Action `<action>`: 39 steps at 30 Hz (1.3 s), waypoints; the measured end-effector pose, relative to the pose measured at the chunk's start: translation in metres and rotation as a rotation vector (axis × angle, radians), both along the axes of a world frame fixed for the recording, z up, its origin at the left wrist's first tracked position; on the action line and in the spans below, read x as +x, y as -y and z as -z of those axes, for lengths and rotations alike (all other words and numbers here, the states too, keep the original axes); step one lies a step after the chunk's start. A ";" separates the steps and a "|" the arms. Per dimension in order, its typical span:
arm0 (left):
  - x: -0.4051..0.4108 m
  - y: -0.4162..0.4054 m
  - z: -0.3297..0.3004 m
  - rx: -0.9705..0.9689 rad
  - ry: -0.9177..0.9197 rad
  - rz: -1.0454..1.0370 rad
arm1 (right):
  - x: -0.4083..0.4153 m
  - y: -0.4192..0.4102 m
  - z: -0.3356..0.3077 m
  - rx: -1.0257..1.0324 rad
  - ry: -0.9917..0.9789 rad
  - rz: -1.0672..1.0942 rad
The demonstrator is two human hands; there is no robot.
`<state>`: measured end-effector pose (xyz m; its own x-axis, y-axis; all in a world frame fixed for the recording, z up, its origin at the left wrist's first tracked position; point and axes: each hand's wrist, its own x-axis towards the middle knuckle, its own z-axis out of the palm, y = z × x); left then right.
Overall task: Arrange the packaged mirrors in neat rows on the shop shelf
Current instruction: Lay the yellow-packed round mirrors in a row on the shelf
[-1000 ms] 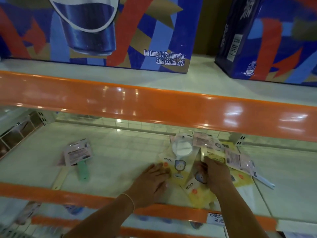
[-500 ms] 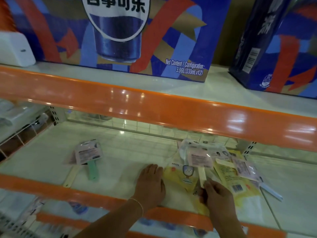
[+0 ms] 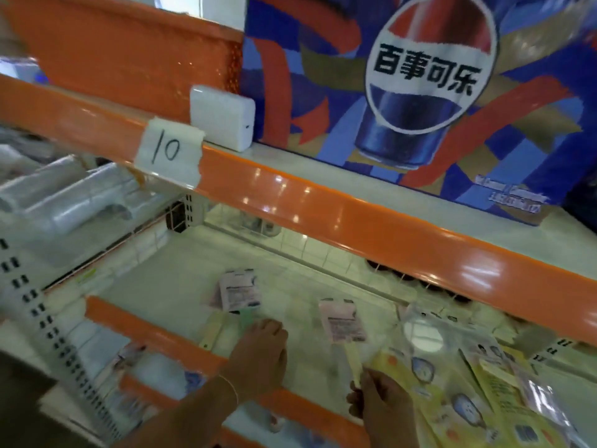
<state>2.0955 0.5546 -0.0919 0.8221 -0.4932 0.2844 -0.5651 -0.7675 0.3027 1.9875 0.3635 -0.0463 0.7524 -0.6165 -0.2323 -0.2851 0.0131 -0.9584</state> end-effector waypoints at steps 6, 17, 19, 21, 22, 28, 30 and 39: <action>0.009 -0.049 0.005 -0.181 -0.071 0.108 | 0.026 -0.044 0.006 -0.036 -0.036 -0.109; 0.002 -0.073 -0.008 -0.842 -0.238 -0.211 | 0.067 -0.104 0.014 -0.131 -0.082 -0.215; 0.002 -0.073 -0.012 -0.893 -0.260 -0.230 | 0.069 -0.113 0.015 -0.214 -0.101 -0.288; 0.004 -0.074 -0.013 -0.925 -0.295 -0.246 | 0.071 -0.119 0.015 -0.366 -0.126 -0.379; 0.005 -0.074 -0.013 -0.932 -0.306 -0.256 | 0.072 -0.121 0.014 -0.459 -0.146 -0.425; 0.008 -0.072 -0.003 -0.868 -0.252 -0.198 | 0.079 -0.132 0.016 -0.841 -0.184 -0.566; 0.008 -0.071 -0.003 -0.857 -0.256 -0.182 | 0.079 -0.132 0.021 -0.886 -0.191 -0.580; 0.016 -0.054 -0.006 -0.657 -0.259 -0.133 | 0.072 -0.118 0.024 -0.809 -0.213 -0.744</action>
<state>2.1112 0.6089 -0.0857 0.9446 -0.1785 0.2755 -0.3269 -0.4380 0.8374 2.0594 0.4818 -0.0701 0.9892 -0.0572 -0.1348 -0.1216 -0.8338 -0.5385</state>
